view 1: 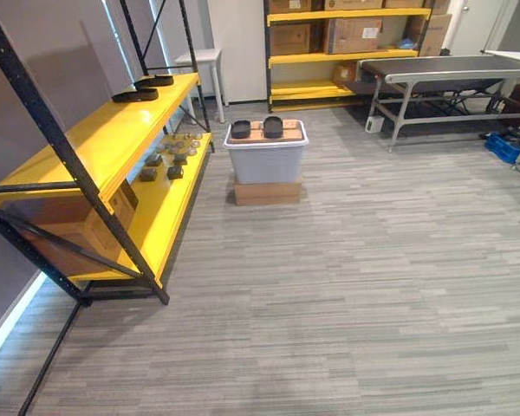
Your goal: Walk over and take plastic housings, then place them on the shelf
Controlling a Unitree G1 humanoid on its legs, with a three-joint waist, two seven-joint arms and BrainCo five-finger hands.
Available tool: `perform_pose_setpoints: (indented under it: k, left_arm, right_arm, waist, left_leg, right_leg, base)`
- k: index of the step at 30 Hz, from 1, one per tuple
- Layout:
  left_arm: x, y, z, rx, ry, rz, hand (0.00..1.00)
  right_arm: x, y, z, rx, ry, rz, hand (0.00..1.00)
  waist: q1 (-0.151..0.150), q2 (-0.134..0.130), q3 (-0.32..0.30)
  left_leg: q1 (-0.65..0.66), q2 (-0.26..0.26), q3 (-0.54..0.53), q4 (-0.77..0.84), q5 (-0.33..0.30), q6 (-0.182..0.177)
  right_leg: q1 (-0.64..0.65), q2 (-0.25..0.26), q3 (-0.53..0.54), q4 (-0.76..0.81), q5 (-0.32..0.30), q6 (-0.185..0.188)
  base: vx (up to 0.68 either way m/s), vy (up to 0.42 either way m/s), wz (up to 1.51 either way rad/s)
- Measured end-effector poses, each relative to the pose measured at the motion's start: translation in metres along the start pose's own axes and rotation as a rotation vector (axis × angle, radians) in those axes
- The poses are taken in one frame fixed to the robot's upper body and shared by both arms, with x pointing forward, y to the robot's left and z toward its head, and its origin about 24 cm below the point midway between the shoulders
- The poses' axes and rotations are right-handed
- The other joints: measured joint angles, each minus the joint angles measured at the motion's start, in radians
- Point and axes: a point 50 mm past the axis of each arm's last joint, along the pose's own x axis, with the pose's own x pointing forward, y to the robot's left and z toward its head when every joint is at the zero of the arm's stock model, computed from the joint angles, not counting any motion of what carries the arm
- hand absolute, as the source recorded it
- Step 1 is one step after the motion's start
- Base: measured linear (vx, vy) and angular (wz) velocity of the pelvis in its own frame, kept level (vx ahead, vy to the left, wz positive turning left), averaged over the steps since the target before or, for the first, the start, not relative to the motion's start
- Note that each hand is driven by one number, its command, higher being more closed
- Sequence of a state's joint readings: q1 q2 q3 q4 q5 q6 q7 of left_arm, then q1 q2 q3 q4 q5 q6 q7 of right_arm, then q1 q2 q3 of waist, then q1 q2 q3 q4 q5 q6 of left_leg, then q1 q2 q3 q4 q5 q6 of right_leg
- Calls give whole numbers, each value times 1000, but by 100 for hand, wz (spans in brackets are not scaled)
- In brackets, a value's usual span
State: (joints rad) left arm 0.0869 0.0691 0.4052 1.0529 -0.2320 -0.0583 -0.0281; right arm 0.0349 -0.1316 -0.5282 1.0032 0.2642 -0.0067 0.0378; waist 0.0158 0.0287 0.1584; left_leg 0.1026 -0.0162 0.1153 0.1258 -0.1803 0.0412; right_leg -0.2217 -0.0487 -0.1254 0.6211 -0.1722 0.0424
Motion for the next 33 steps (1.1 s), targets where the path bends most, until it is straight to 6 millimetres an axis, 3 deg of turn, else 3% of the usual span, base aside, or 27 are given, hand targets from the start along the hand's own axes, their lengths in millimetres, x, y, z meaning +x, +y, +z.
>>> perform_pose_setpoints:
  k: [2,5,7,8,9,10,11,12,13,14,15,16,17,18,19,20,21,23,24,25,26,27,29,30,31,32,33]
  left_arm:
    - [-1,3,-5,1,18,7,0]
    - [0,8,3,26,4,12,0]
    - [6,-1,25,54,-45,-10,0]
    - [8,-4,30,67,-57,-18,0]
    - [9,-11,36,79,-74,-35,0]
    - [9,-13,37,46,-79,-33,0]
    - [9,-13,38,26,-85,-29,0]
    - [9,-11,41,-12,-101,-17,0]
    - [8,-10,36,-55,-99,-9,0]
    - [7,-9,33,-77,-96,-6,0]
    - [4,-8,26,-117,-90,-1,0]
    - [3,-7,23,-133,-88,6,0]
    - [0,-3,17,-155,-86,22,0]
    - [-3,4,9,-163,-72,43,0]
    - [-5,7,3,-165,-57,52,0]
    - [-9,11,-12,-181,-19,65,0]
    - [-14,13,-27,-188,18,76,0]
    - [-19,14,-42,-185,68,76,0]
    - [-21,14,-49,-180,91,70,0]
    - [-23,17,-53,-173,100,70,0]
    - [-23,17,-54,-169,103,69,0]
    - [-23,20,-54,-148,111,70,0]
    - [-20,26,-48,-137,101,80,0]
    - [-19,30,-45,-147,101,98,0]
    - [-17,37,-40,-134,98,114,0]
    - [-17,36,-39,-134,98,109,0]
    - [-15,33,-35,-133,87,101,0]
  right_arm:
    - [-1,2,-3,1,5,3,0]
    - [-1,5,-13,8,40,6,0]
    - [-3,2,-22,23,74,-8,0]
    - [-4,0,-25,35,81,-18,0]
    - [-6,-8,-31,59,99,-46,0]
    - [-9,-15,-37,74,110,-66,0]
    - [-10,-15,-39,88,114,-68,0]
    - [-11,-9,-42,109,116,-60,0]
    - [-13,-6,-45,120,110,-52,0]
    - [-13,-5,-47,124,109,-48,0]
    - [-15,-2,-48,129,103,-38,0]
    - [-15,1,-49,133,103,-31,0]
    - [-15,9,-51,130,109,-11,0]
    - [-15,19,-52,121,117,15,0]
    - [-15,22,-53,122,118,23,0]
    - [-13,27,-49,104,111,39,0]
    - [-11,34,-45,79,104,60,0]
    - [-9,41,-39,66,89,79,0]
    - [-9,43,-35,54,72,91,0]
    - [-8,43,-33,53,65,90,0]
    - [-8,39,-33,50,66,82,0]
    - [-11,32,-44,43,102,60,0]
    - [-14,23,-54,47,137,33,0]
    - [-15,15,-60,93,159,-9,0]
    - [-19,3,-69,175,188,-66,0]
    - [-20,-2,-72,188,197,-85,0]
    - [-22,-7,-75,186,202,-96,0]
  waist:
    - [-15,-6,19]
    - [-35,-13,22]
    - [-80,-26,40]
    - [-95,-25,47]
    - [-119,-15,53]
    - [-123,10,42]
    - [-118,14,39]
    - [-109,13,39]
    - [-109,15,39]
    - [-110,16,39]
    - [-108,24,34]
    - [-105,27,32]
    - [-80,29,31]
    - [-46,24,30]
    - [-31,23,28]
    - [4,19,27]
    - [28,13,30]
    - [50,-2,30]
    - [63,-10,29]
    - [63,-4,24]
    - [61,1,20]
    - [76,-20,-11]
    - [73,-50,-53]
    - [69,-81,-52]
    - [56,-116,-46]
    - [49,-118,-45]
    - [49,-113,-42]
  left_leg:
    - [43,-15,0,-5,-20,18]
    - [77,-11,-25,-39,-34,25]
    - [114,-10,-118,-95,-43,12]
    - [129,-10,-155,-115,-46,13]
    - [154,4,-233,-149,-64,33]
    - [176,34,-276,-149,-82,47]
    - [167,50,-276,-98,-88,15]
    - [117,73,-250,79,-122,-68]
    - [52,89,-253,328,-119,-170]
    - [13,95,-254,462,-89,-240]
    - [-72,107,-242,732,-16,-287]
    - [-114,115,-223,849,0,-284]
    - [-192,132,-182,1031,5,-284]
    - [-274,141,-142,1136,1,-275]
    - [-319,141,-129,1155,-4,-267]
    - [-402,143,-100,1133,-25,-225]
    - [-475,142,-79,1046,-58,-168]
    - [-537,131,-59,817,-70,-147]
    - [-548,117,-55,532,-54,-140]
    - [-560,114,-58,305,-15,-129]
    - [-573,116,-59,260,26,-126]
    - [-568,92,-35,278,168,-69]
    - [-558,42,-37,280,218,-6]
    - [-507,-6,-38,283,235,16]
    - [-400,-77,-66,267,179,44]
    - [-358,-93,-85,255,158,54]
    - [-313,-100,-98,241,140,64]
  right_leg:
    - [-94,-52,-71,153,-12,-2]
    - [-132,-36,-128,-102,2,-5]
    - [-127,-28,-129,-414,135,5]
    - [-127,-35,-126,-436,184,6]
    - [-133,-29,-130,-369,241,-30]
    - [-157,-9,-147,-274,171,-88]
    - [-157,3,-159,-247,139,-120]
    - [-129,34,-165,-230,89,-133]
    - [-56,63,-169,-244,47,-146]
    - [-14,77,-167,-254,32,-156]
    - [67,106,-158,-277,1,-173]
    - [106,123,-146,-292,-12,-186]
    - [185,158,-100,-336,-31,-204]
    - [258,180,-38,-385,-35,-209]
    - [292,183,-6,-411,-33,-206]
    - [356,180,68,-459,-32,-205]
    - [415,162,133,-508,-32,-205]
    - [481,112,182,-563,-43,-186]
    - [520,67,201,-588,-64,-153]
    - [574,43,201,-614,-85,-132]
    - [597,38,198,-623,-91,-131]
    - [625,14,192,-592,-92,-132]
    - [567,-28,168,-445,-79,-91]
    - [534,-57,161,-272,-34,-16]
    - [485,-83,167,-24,164,88]
    - [446,-81,173,67,309,141]
    - [390,-86,172,193,410,185]
  base:
    - [79,60,1]
    - [272,-18,23]
    - [463,-139,98]
    - [522,-225,129]
    - [546,-272,111]
    - [568,-261,86]
    - [599,-260,26]
    - [777,-292,-4]
    - [790,-288,-8]
    - [798,-244,-9]
    - [527,-114,-18]
    - [621,-108,-55]
    - [609,-60,-104]
    - [596,-36,-127]
    - [594,12,-156]
    - [588,66,-159]
    - [711,132,-168]
    - [607,185,-116]
    - [629,266,-81]
    - [643,288,-54]
    - [849,383,-18]
    - [761,327,10]
    - [748,289,32]
    - [1034,341,84]
    - [1030,312,97]
    - [835,205,90]
    - [614,106,50]
